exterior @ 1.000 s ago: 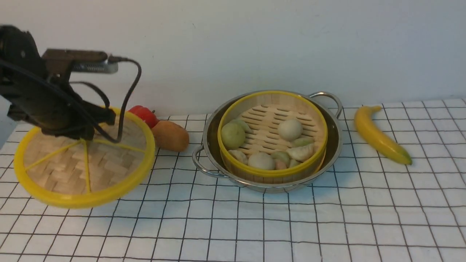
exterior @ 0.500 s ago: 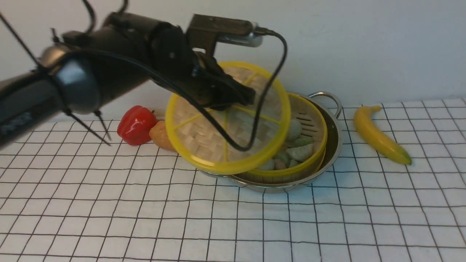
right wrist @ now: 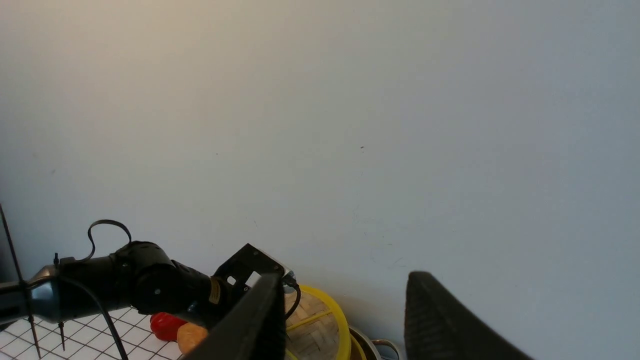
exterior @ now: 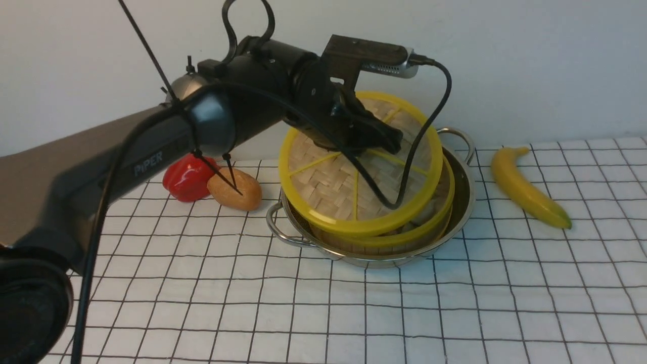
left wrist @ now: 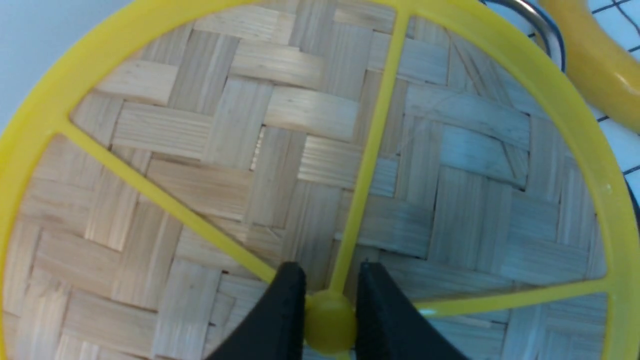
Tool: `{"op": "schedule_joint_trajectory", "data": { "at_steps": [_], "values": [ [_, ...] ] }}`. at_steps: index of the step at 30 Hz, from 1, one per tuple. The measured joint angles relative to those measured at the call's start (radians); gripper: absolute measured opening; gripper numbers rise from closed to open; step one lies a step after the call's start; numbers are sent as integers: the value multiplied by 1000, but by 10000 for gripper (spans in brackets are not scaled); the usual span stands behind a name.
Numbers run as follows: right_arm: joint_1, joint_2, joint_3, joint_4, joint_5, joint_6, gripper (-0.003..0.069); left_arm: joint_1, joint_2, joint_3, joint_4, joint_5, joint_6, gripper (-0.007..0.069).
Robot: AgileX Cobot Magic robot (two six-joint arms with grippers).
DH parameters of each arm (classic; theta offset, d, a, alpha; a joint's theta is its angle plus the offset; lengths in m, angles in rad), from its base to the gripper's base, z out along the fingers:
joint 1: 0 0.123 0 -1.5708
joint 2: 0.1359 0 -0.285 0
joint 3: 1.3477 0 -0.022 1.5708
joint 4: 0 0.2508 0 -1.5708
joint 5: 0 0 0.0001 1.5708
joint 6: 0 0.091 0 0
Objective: Place the steamer in the pot on the white tablecloth, and put the lid on the steamer.
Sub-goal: 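Place the yellow bamboo steamer lid onto the steamer in the pot with the left gripper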
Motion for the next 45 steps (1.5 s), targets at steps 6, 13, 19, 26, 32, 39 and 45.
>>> {"op": "schedule_joint_trajectory", "data": {
  "at_steps": [6,13,19,26,32,39,45],
  "values": [
    [0,1,0,0,0,0,337,0,12,-1,-5,-5,0,120],
    [0,10,0,1,0,0,337,0,46,-1,-18,-20,0,120],
    [0,13,0,4,0,0,337,0,57,-1,-33,-54,8,120],
    [0,13,0,4,0,0,337,0,59,-1,-36,-68,11,120],
    [0,13,0,4,0,0,337,0,68,-1,-40,-95,20,120],
    [0,13,0,5,0,0,337,-1,69,-1,-42,-99,30,120],
    [0,13,0,9,0,0,337,-6,69,-1,-42,-123,43,120]
  ]
}}
